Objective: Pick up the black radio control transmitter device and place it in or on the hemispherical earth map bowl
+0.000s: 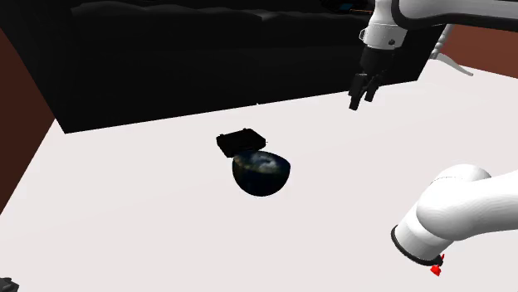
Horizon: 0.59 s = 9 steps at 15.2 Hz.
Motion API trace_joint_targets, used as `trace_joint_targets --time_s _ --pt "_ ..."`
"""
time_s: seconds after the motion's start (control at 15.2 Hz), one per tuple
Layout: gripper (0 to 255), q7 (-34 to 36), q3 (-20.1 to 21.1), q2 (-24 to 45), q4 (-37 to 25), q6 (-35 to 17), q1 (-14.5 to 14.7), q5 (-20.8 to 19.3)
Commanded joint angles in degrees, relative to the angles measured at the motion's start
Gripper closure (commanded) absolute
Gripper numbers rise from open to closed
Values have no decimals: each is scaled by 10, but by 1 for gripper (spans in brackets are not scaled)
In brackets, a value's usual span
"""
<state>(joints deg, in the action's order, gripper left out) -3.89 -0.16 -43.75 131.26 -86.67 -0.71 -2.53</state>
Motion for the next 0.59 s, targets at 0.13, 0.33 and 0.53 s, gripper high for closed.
trace_joint_targets --time_s 0.13,0.33,0.53 --pt "0 32 -3 -8 42 -46 -4 31" --pt "0 76 -5 -15 102 -121 -8 79" --pt "0 114 -3 -13 157 -202 -8 129"
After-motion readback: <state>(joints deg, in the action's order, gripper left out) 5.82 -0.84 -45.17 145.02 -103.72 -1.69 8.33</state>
